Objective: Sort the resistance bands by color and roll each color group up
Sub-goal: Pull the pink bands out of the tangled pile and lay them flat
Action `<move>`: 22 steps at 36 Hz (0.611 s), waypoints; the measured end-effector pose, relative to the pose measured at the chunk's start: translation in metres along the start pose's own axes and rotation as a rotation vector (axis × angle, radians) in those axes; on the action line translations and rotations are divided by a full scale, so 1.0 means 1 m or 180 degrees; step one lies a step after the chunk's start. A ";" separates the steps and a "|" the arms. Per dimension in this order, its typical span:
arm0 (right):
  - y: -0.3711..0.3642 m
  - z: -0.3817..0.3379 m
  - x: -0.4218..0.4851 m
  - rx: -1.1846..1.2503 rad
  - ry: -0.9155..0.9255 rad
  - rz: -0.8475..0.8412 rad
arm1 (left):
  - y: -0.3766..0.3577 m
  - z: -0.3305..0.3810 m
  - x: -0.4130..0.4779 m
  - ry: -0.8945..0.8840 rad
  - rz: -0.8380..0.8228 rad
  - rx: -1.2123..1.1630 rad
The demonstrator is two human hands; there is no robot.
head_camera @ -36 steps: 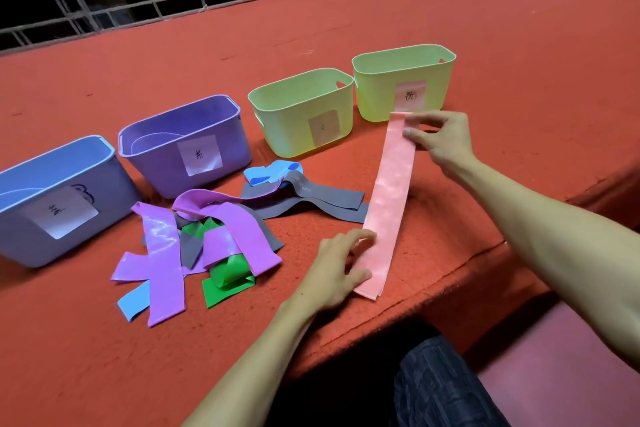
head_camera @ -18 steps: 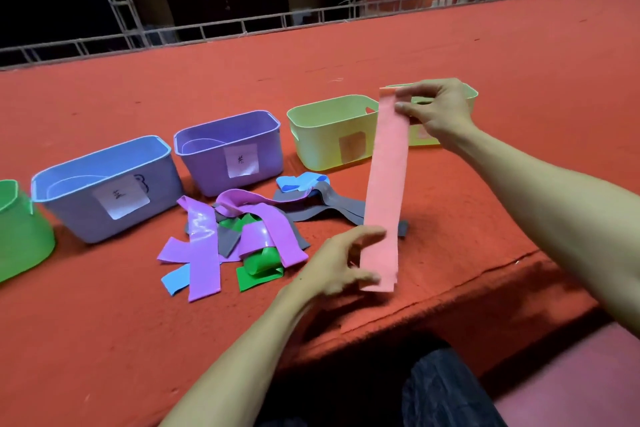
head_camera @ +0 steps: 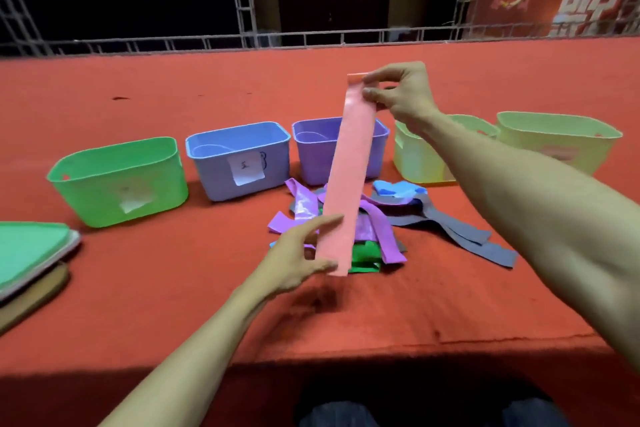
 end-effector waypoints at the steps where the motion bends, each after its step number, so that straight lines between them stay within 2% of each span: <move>1: -0.021 -0.001 0.003 0.0013 0.0012 -0.0077 | 0.012 -0.006 -0.008 0.0050 0.0056 0.0016; 12: -0.226 0.041 0.012 -0.0606 0.0115 -0.0583 | 0.120 -0.090 -0.092 0.0864 0.0373 0.0155; 17: -0.292 0.077 0.004 -0.0626 0.0025 -0.0871 | 0.142 -0.123 -0.117 0.1259 0.0324 0.0037; 22: -0.330 0.115 -0.003 -0.0557 -0.0130 -0.0839 | 0.146 -0.138 -0.123 0.1536 0.0186 -0.0239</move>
Point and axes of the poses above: each hand's wrist, its own x-axis towards the middle knuckle, its own y-axis out of the back of the hand, z = x × y, the point moved 9 cm from there along x, towards the middle knuckle, and after that the axes turned 7 degrees about -y, right-handed, at the moved point
